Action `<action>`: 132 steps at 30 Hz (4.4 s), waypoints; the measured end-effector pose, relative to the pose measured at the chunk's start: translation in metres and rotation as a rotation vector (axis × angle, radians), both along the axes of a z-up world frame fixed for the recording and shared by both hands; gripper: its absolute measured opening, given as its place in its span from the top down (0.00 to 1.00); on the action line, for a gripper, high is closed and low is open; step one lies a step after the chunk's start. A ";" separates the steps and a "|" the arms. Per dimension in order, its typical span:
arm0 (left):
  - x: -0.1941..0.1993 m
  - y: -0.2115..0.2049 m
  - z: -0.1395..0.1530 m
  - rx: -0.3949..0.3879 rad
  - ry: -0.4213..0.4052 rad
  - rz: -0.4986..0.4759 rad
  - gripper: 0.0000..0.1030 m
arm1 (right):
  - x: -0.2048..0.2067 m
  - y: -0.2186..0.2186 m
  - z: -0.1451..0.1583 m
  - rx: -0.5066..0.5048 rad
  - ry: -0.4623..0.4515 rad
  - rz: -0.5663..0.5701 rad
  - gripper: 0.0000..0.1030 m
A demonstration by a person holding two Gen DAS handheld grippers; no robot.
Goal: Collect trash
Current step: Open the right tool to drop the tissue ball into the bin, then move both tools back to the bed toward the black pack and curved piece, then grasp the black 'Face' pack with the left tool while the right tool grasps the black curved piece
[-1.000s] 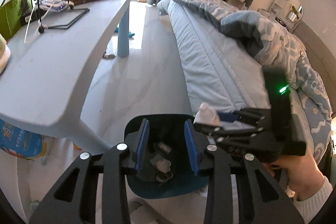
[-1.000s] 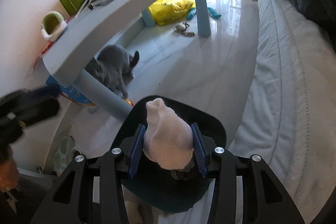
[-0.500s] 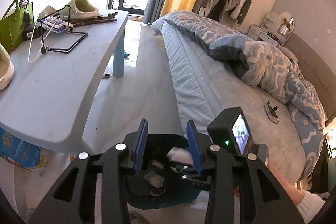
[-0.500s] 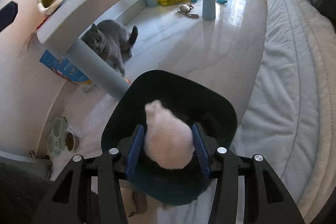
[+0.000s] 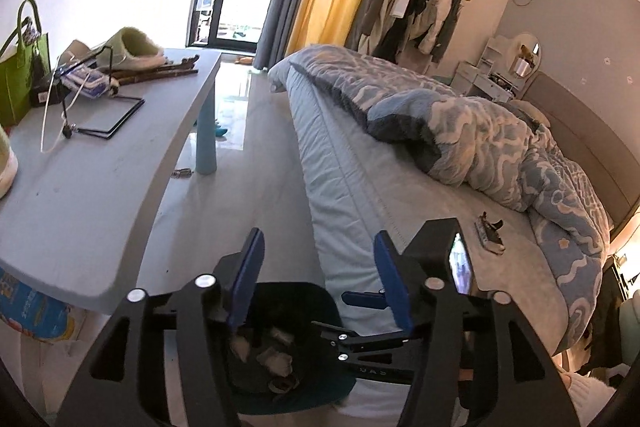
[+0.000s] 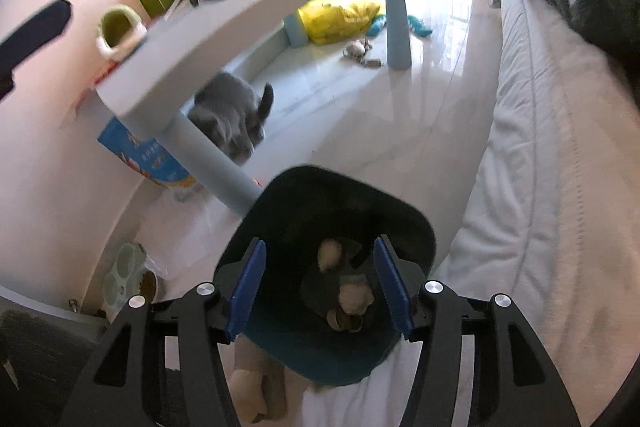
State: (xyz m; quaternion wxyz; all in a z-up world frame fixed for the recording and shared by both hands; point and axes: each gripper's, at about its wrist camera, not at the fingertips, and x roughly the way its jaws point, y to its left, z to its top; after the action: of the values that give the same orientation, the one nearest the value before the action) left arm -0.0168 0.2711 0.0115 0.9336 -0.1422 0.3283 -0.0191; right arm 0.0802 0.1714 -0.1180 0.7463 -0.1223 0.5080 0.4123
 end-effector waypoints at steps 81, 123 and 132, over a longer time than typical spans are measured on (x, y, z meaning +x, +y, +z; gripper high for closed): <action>0.162 -0.305 -0.079 0.180 0.175 -0.444 0.05 | 0.163 -0.356 0.056 0.099 -0.022 -0.670 0.20; 0.177 -0.246 -0.081 0.096 0.184 -0.297 0.51 | 0.176 -0.322 0.032 0.065 0.057 -0.660 0.35; 0.167 -0.227 -0.067 0.068 0.156 -0.283 0.51 | 0.173 -0.299 0.017 -0.067 -0.012 -0.614 0.49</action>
State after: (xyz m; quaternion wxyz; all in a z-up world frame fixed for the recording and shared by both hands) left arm 0.1504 0.0443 -0.0557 0.8976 -0.0637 0.4169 -0.1283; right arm 0.2531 -0.1271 -0.1014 0.8345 0.0102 0.5302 0.1500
